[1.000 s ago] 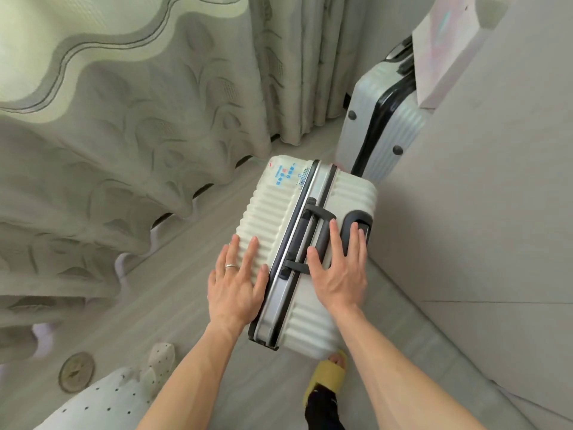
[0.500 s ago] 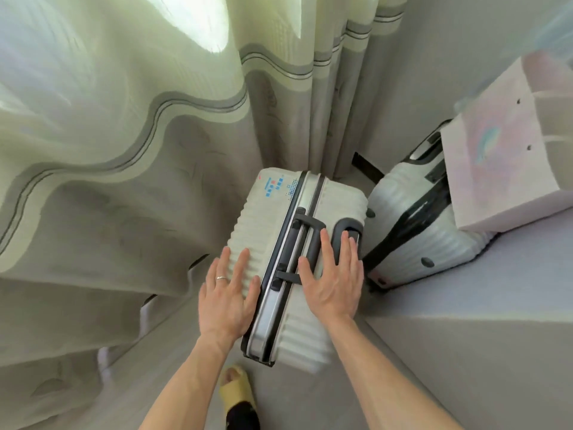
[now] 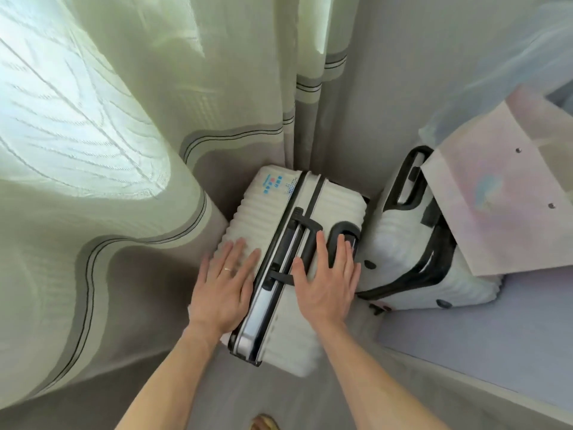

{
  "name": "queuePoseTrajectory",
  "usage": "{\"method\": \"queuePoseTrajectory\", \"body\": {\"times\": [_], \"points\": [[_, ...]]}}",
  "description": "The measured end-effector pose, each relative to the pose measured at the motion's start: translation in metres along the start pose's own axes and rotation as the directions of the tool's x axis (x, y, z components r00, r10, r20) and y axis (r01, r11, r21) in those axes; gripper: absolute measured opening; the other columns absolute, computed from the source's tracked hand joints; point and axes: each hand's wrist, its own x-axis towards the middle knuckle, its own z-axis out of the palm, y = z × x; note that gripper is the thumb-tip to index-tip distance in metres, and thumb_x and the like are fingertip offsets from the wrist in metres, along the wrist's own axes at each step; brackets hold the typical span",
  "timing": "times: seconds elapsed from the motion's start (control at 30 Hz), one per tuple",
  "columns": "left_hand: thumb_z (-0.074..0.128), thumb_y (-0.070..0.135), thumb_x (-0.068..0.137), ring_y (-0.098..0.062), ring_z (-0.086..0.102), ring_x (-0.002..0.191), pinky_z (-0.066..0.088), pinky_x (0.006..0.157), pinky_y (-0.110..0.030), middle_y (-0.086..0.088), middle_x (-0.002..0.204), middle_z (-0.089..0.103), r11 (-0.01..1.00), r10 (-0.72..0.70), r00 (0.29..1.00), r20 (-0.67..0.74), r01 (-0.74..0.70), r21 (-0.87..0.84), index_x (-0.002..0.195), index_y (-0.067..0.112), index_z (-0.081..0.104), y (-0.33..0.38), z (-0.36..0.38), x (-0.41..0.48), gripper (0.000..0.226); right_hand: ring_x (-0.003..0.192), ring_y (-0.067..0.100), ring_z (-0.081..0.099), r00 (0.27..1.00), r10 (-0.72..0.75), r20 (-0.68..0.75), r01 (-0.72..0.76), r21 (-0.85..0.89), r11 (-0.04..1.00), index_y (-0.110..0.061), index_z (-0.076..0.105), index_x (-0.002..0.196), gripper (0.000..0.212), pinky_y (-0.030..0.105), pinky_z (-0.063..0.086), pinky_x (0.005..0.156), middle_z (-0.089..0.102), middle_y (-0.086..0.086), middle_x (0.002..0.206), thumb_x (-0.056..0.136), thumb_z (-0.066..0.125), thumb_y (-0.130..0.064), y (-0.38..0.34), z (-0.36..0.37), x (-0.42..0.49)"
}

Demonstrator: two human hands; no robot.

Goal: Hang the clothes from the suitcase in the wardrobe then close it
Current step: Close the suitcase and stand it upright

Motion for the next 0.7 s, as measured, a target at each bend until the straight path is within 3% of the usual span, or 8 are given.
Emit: {"method": "queuePoseTrajectory", "body": {"times": [0.07,0.13,0.23,0.33,0.5,0.7], "points": [[0.027,0.038,0.101,-0.025,0.029,0.148,0.020,0.117,-0.053,-0.003,0.162,0.031,0.993,0.110,0.994,0.027,-0.111,0.032,0.154,0.032,0.035,-0.004,-0.004,0.030,0.054,0.153,0.021,0.010,1.000,0.023,-0.021,-0.023,-0.008,1.000,-0.038,0.027,0.155,0.068,0.055,0.009,0.122,0.022,0.005,0.163,0.092,0.039,-0.062,-0.004,0.003,0.020],[0.021,0.051,0.103,-0.023,0.026,0.150,0.018,0.118,-0.050,0.001,0.163,0.026,0.990,0.133,0.986,0.104,-0.136,0.022,0.155,0.032,0.030,-0.001,-0.004,0.052,0.056,0.152,0.022,0.013,0.998,0.028,-0.047,-0.029,-0.024,0.999,-0.039,0.027,0.154,0.068,0.056,0.007,0.122,0.023,0.005,0.163,0.092,0.037,-0.064,-0.004,0.003,0.039],[0.010,0.069,0.097,-0.013,-0.002,0.154,-0.003,0.122,-0.039,0.011,0.167,0.000,0.991,0.133,0.972,0.192,-0.135,-0.004,0.158,0.041,0.010,0.011,-0.005,0.089,0.067,0.152,0.021,0.014,0.997,0.055,-0.062,-0.058,-0.048,0.997,-0.040,0.026,0.154,0.067,0.058,0.005,0.121,0.024,0.005,0.163,0.092,0.034,-0.065,0.001,-0.001,0.075],[0.000,0.074,0.090,-0.006,-0.027,0.148,-0.018,0.120,-0.033,0.018,0.161,-0.025,0.993,0.119,0.969,0.218,-0.117,-0.024,0.154,0.048,-0.011,0.028,-0.008,0.126,0.070,0.152,0.019,0.012,0.995,0.093,-0.034,-0.095,-0.075,0.993,-0.043,0.021,0.155,0.067,0.059,0.004,0.120,0.021,0.003,0.164,0.092,0.032,-0.066,0.009,-0.009,0.111],[0.004,0.074,0.091,-0.002,-0.029,0.146,-0.020,0.119,-0.032,0.021,0.160,-0.025,0.989,0.134,0.969,0.210,-0.117,-0.090,0.152,0.051,-0.010,0.052,-0.008,0.179,0.066,0.153,0.017,0.008,0.993,0.114,-0.037,-0.117,-0.093,0.989,-0.045,0.016,0.154,0.067,0.057,0.001,0.121,0.018,0.002,0.165,0.093,0.031,-0.067,0.023,-0.020,0.166],[0.005,0.074,0.091,0.000,-0.027,0.146,-0.011,0.123,-0.036,0.023,0.161,-0.021,0.981,0.180,0.968,0.172,-0.165,-0.098,0.153,0.052,-0.005,0.059,-0.008,0.242,0.066,0.153,0.017,0.005,0.987,0.151,-0.051,-0.155,-0.081,0.985,-0.043,0.015,0.155,0.067,0.053,-0.002,0.122,0.014,0.002,0.166,0.094,0.031,-0.065,0.022,-0.023,0.220]]}}
